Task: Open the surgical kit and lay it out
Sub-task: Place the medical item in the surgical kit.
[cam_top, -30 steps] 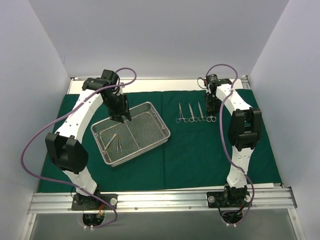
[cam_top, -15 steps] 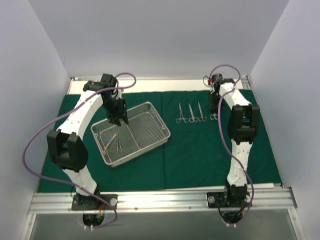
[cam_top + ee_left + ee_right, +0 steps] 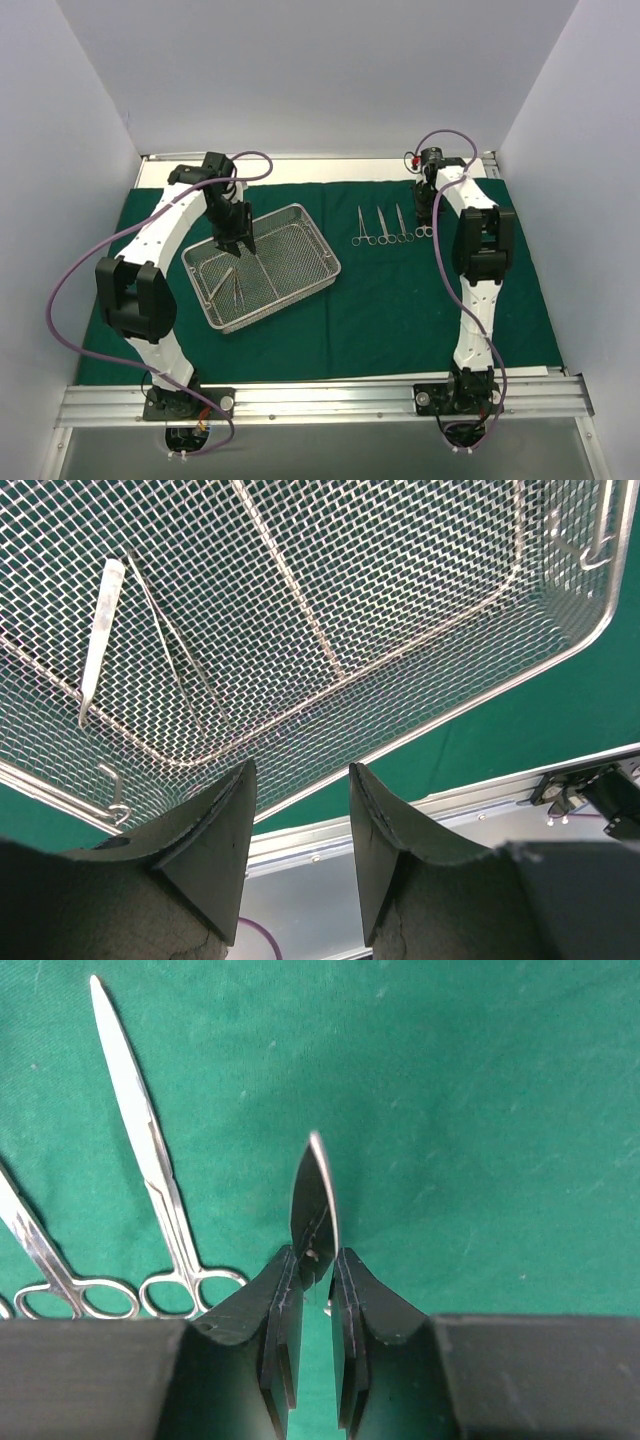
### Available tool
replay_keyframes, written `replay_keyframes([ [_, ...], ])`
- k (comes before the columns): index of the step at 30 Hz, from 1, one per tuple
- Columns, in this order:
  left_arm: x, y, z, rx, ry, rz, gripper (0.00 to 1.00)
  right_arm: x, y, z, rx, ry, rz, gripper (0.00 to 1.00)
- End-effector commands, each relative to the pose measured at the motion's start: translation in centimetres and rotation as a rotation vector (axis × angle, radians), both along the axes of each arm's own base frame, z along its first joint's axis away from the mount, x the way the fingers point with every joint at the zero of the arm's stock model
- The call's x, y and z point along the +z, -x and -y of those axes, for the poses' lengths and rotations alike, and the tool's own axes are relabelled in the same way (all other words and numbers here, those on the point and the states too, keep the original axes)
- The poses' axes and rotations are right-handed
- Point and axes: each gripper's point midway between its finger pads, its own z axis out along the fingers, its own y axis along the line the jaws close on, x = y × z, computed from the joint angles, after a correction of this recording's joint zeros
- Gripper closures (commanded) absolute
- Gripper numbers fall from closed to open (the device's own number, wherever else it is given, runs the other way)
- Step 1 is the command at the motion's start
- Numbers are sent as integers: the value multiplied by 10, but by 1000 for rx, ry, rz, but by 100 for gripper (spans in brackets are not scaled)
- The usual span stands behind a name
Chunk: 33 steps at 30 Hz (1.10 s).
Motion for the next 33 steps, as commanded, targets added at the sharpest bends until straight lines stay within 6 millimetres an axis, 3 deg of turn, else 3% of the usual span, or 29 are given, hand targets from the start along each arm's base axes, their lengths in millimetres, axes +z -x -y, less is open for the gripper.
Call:
replay_keyframes([
  [1, 2, -2, -1, -17, 8, 30, 50, -4, 0, 6, 5, 15, -21, 98],
  [6, 0, -1, -1, -17, 8, 25, 50, -9, 8, 10, 5, 19, -45, 96],
  [9, -3, -1, -2, -17, 3, 15, 50, -16, 10, 9, 0, 18, -57, 90],
  [14, -8, -4, -15, 4, -74, 22, 46, -21, 14, 10, -9, 26, -74, 85],
  [21, -27, 3, -38, 65, -216, -25, 44, -11, 4, 9, -44, 55, -35, 53],
  [22, -33, 5, -42, 63, -257, -28, 44, -6, 0, 10, -46, 71, -18, 43],
  [24, -40, 7, -47, 69, -290, -38, 45, 7, -4, 5, -80, 72, 12, 40],
  [26, -50, 13, -49, 83, -310, -70, 51, 39, -14, 0, -123, 79, 92, 30],
  [27, -55, 13, -48, 85, -312, -77, 53, 54, -16, -13, -109, 73, 124, 4],
  [28, -58, 14, -48, 86, -320, -81, 53, 84, -21, -23, -105, 59, 192, 0],
  [30, -69, 15, -47, 91, -336, -108, 54, 113, -19, -55, -50, 27, 252, 0],
  [31, -71, 14, -46, 99, -338, -112, 55, 138, -16, -64, -38, 9, 303, 0],
  [33, -77, 12, -42, 108, -334, -115, 57, 162, -11, -85, -18, -65, 356, 0],
])
